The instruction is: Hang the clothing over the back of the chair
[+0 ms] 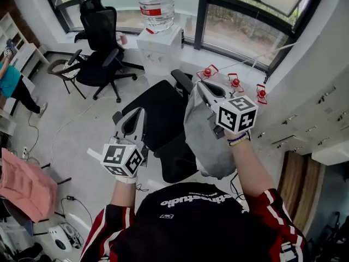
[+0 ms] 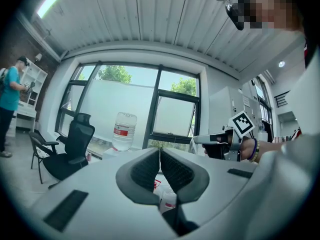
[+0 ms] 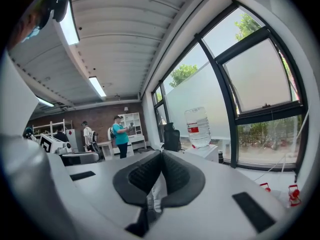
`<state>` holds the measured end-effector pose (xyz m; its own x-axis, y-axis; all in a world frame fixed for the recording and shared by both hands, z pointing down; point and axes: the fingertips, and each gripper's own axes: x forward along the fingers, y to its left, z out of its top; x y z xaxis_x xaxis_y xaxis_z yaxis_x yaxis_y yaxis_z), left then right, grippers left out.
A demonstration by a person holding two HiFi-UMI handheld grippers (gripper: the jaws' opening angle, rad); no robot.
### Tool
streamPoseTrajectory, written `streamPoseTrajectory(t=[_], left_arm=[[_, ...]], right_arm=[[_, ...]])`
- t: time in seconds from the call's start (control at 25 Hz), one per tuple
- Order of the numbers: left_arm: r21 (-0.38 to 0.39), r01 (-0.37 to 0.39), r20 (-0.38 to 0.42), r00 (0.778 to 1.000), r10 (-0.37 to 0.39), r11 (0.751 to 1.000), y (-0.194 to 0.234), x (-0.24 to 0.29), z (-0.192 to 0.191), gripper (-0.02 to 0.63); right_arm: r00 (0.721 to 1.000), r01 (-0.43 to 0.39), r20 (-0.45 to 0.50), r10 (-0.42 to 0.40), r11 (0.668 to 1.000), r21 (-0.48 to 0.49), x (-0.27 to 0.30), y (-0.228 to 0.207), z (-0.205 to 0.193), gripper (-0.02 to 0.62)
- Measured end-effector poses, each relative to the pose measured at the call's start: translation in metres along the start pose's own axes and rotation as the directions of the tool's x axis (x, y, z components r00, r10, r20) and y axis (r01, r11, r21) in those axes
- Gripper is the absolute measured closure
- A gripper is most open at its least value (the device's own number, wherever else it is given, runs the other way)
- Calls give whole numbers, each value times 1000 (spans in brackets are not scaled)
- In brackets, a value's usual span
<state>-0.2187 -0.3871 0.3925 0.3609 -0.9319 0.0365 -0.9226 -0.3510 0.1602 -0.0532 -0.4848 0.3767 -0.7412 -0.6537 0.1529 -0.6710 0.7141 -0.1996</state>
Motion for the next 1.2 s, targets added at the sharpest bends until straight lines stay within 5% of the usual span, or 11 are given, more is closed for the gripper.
streamPoseTrajectory(t=[0.76, 1.04, 1.2], left_arm=[[32, 58, 7, 998, -58, 998, -43, -3, 6, 580], [38, 52, 7, 999, -52, 998, -46, -13, 4, 580], [44, 47, 11, 999, -47, 998, -47, -19, 4, 580]], right_arm=[[993, 63, 98, -59, 997, -42, -90, 19, -21, 573], [994, 48, 101, -42, 997, -57, -92, 32, -30, 401], [995, 68, 73, -62, 995, -78, -95, 34, -39, 377]])
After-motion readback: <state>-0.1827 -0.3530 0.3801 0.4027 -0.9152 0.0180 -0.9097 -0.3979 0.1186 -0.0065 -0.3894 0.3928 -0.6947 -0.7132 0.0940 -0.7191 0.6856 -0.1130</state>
